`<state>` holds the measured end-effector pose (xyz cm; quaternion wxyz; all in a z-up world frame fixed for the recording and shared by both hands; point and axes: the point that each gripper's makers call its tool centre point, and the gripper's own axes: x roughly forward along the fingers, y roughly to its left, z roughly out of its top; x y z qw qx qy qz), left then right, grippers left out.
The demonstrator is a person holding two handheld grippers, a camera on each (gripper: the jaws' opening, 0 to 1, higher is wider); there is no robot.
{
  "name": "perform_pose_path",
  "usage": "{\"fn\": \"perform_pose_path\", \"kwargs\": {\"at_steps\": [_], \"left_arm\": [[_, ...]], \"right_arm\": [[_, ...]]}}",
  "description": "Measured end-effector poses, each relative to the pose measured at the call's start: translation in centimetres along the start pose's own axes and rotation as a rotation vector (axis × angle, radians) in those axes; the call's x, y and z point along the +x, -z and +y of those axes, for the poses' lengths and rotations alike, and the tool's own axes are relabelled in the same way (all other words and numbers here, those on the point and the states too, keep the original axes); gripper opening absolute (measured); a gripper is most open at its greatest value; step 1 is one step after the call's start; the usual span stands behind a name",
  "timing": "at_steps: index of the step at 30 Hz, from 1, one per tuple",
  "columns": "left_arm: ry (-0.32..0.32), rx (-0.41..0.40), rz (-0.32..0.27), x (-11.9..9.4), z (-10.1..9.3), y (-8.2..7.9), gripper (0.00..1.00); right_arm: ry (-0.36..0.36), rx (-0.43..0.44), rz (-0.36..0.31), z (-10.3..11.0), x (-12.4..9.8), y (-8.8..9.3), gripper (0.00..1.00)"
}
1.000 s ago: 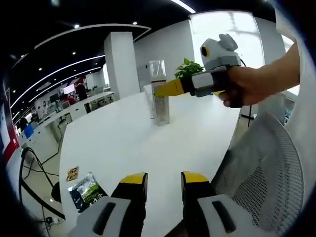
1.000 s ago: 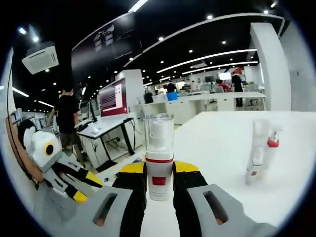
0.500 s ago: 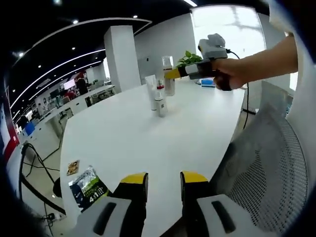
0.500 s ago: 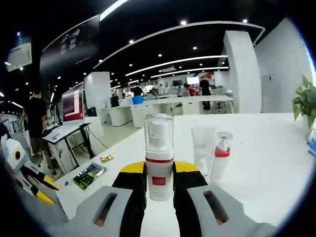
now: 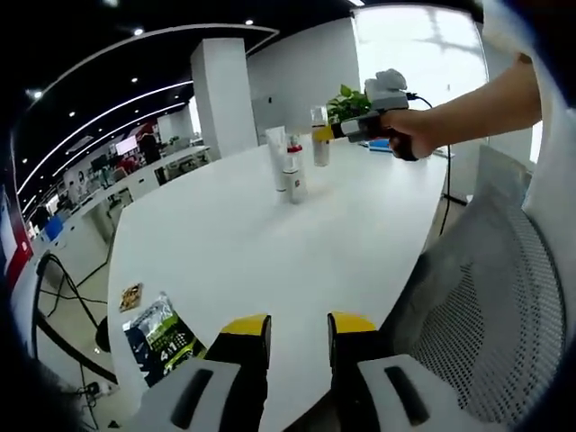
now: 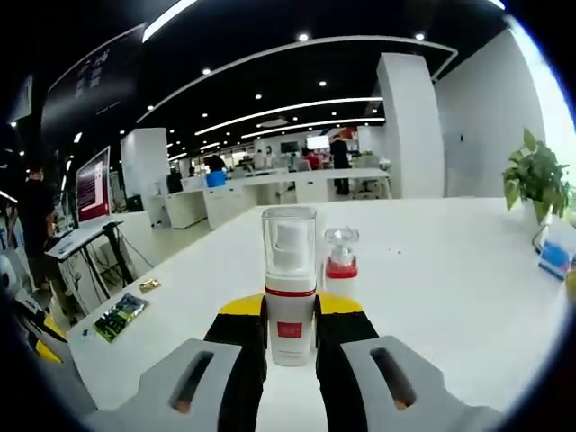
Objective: Arrange the skincare products in the storage area until every visible bottle or jar stands upright without overlapping.
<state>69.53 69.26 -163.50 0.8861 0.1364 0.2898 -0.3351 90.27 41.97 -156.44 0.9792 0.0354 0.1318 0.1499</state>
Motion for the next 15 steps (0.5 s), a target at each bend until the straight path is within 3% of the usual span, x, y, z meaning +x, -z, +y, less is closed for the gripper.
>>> {"fn": "perform_pose_path", "kwargs": {"at_steps": [15], "left_arm": [[0.010, 0.001, 0.042, 0.3, -0.2, 0.9, 0.26]], "right_arm": [[0.066, 0.007, 0.034, -2.4, 0.4, 1.9, 0.17]]}}
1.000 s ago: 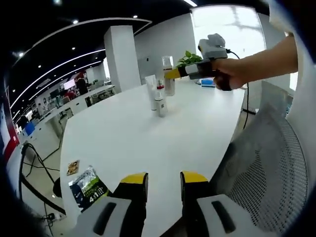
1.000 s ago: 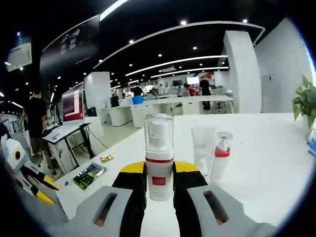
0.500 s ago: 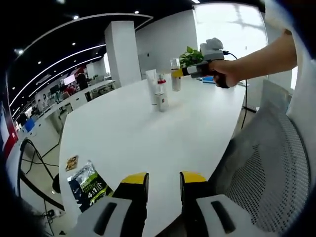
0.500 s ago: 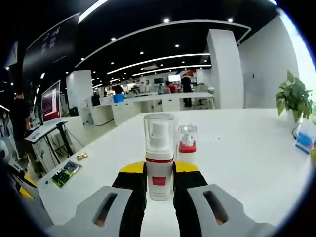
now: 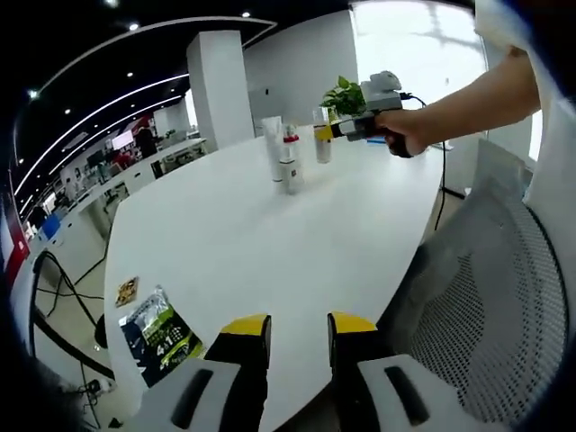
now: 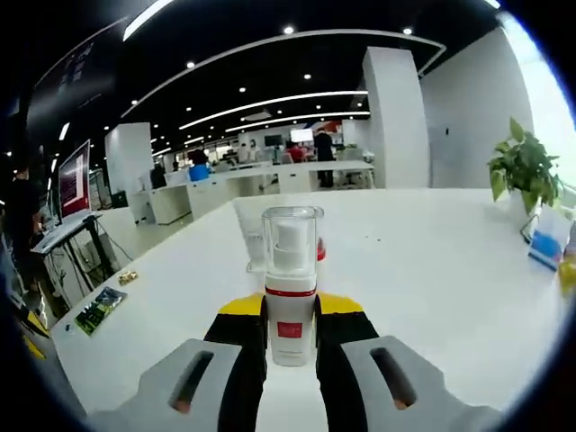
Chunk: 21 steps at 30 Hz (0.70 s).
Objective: Arrange the skincare products in the storage area until every visible bottle or jar stands upright without overlapping.
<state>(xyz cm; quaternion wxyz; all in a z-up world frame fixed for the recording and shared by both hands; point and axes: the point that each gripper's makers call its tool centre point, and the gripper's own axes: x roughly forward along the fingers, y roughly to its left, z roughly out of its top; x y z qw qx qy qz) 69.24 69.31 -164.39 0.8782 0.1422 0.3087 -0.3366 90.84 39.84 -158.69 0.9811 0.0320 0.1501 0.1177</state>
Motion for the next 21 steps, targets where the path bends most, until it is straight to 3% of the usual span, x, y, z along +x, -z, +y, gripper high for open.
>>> {"fn": "perform_pose_path", "kwargs": {"at_steps": [21], "left_arm": [[0.035, -0.005, 0.075, 0.6, -0.7, 1.4, 0.26]], "right_arm": [[0.039, 0.008, 0.017, -2.4, 1.5, 2.3, 0.17]]}}
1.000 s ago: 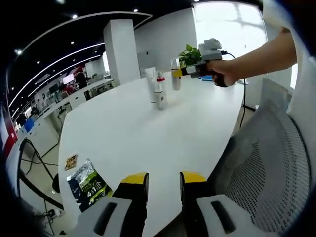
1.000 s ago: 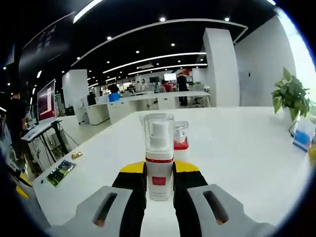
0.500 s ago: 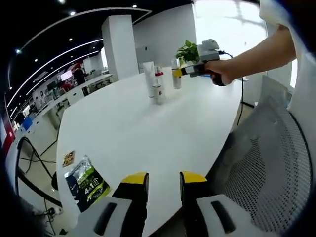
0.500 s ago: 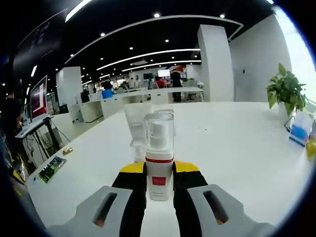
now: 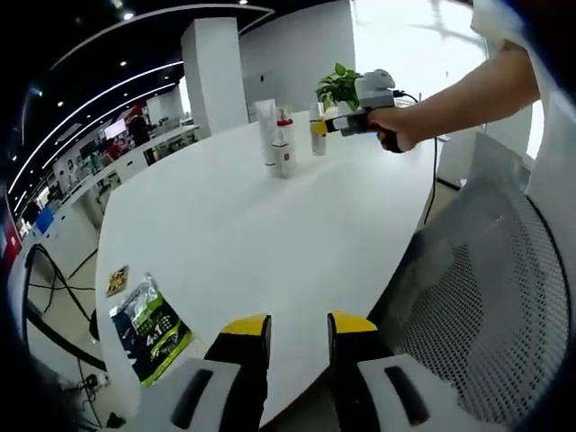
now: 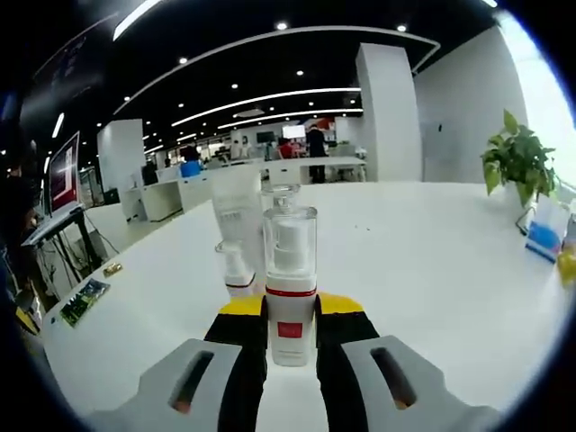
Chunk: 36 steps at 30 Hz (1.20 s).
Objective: Arrange the skincare products in the storage area until every visible bottle or jar stands upright without overlapping.
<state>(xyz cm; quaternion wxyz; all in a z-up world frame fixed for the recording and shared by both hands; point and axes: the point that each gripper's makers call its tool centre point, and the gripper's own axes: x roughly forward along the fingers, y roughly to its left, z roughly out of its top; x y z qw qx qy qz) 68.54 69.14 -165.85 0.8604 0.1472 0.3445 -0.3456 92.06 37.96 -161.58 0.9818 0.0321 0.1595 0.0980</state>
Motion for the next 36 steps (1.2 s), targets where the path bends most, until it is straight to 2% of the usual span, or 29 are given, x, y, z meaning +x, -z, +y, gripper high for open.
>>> {"fn": "perform_pose_path", "kwargs": {"at_steps": [14, 22, 28, 36], "left_arm": [[0.022, -0.008, 0.050, 0.3, -0.4, 0.6, 0.27], [0.026, -0.011, 0.056, 0.3, -0.4, 0.7, 0.27], [0.032, -0.011, 0.065, 0.4, -0.5, 0.9, 0.27], [0.039, -0.011, 0.080, 0.5, -0.7, 1.1, 0.26]], "right_arm": [[0.006, -0.007, 0.012, -0.6, 1.2, 1.2, 0.17], [-0.006, -0.049, 0.031, -0.7, 1.7, 1.7, 0.17], [0.005, -0.038, 0.027, -1.0, 2.1, 1.8, 0.17], [-0.008, -0.026, 0.013, 0.2, 2.8, 2.2, 0.17]]}}
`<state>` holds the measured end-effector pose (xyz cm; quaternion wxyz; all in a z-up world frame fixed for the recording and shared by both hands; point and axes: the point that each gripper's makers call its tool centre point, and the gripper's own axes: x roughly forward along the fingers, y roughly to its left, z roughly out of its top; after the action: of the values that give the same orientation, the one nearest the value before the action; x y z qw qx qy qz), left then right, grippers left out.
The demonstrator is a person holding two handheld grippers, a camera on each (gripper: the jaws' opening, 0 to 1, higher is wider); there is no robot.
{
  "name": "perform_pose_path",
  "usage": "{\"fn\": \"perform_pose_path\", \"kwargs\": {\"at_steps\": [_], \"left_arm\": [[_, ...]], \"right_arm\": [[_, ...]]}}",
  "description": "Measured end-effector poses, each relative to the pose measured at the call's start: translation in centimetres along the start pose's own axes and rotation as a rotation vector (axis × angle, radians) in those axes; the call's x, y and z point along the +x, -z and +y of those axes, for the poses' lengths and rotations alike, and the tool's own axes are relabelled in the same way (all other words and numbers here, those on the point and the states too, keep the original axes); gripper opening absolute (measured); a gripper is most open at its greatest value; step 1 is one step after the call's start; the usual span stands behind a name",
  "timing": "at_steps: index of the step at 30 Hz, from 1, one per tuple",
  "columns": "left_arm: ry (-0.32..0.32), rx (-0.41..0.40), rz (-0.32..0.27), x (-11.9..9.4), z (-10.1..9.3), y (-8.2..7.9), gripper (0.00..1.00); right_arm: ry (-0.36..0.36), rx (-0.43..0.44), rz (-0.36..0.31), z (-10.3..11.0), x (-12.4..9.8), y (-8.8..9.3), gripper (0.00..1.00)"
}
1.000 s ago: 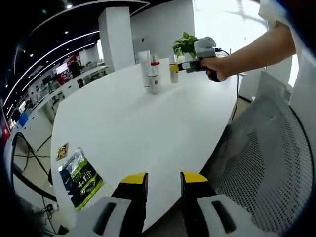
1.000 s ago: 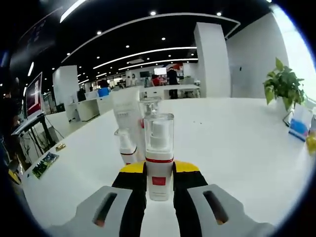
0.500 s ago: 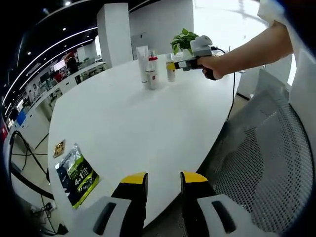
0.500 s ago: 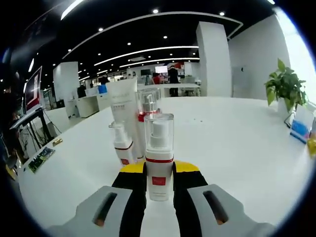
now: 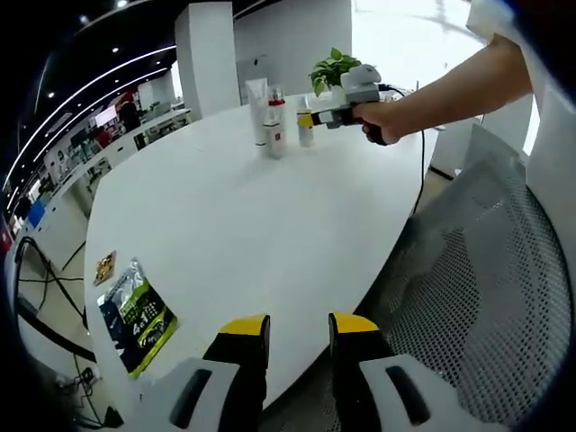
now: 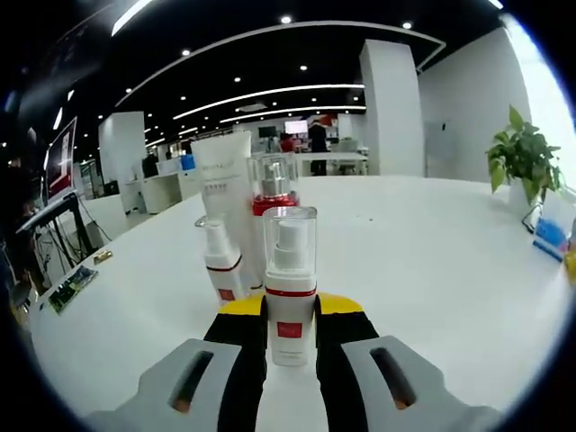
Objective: Arrange the skincare products in the storage area until every visible bottle or jar stands upright without overlapping.
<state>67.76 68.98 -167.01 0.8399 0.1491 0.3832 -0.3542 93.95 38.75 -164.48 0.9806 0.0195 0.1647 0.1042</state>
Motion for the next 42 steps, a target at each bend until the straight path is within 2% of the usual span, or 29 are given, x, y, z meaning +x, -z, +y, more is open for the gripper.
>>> {"fn": "perform_pose_path", "kwargs": {"at_steps": [7, 16, 18, 22, 26, 30, 42], "left_arm": [[0.000, -0.002, 0.013, 0.1, 0.0, 0.3, 0.26], [0.000, -0.010, 0.029, 0.2, 0.1, 0.5, 0.26], [0.000, -0.010, 0.033, 0.3, 0.1, 0.6, 0.26], [0.002, -0.013, 0.040, 0.3, 0.1, 0.8, 0.26], [0.003, -0.015, 0.046, 0.4, 0.1, 0.9, 0.26], [0.004, -0.012, 0.051, 0.4, 0.1, 1.0, 0.26], [0.008, -0.010, 0.064, 0.5, 0.1, 1.2, 0.26]], "right_arm": [[-0.017, -0.017, -0.013, 1.2, 1.2, 0.1, 0.18], [-0.013, -0.010, -0.053, 1.0, 2.0, -0.2, 0.18], [-0.011, 0.002, -0.056, 1.0, 2.2, -0.1, 0.18], [-0.004, -0.028, -0.050, 1.1, 2.4, 0.7, 0.18], [0.023, -0.022, -0.075, 0.5, 2.4, 0.5, 0.18], [0.020, -0.027, -0.094, 0.6, 2.5, 0.5, 0.18], [0.025, -0.062, -0.093, 0.8, 3.2, 0.2, 0.18]]}}
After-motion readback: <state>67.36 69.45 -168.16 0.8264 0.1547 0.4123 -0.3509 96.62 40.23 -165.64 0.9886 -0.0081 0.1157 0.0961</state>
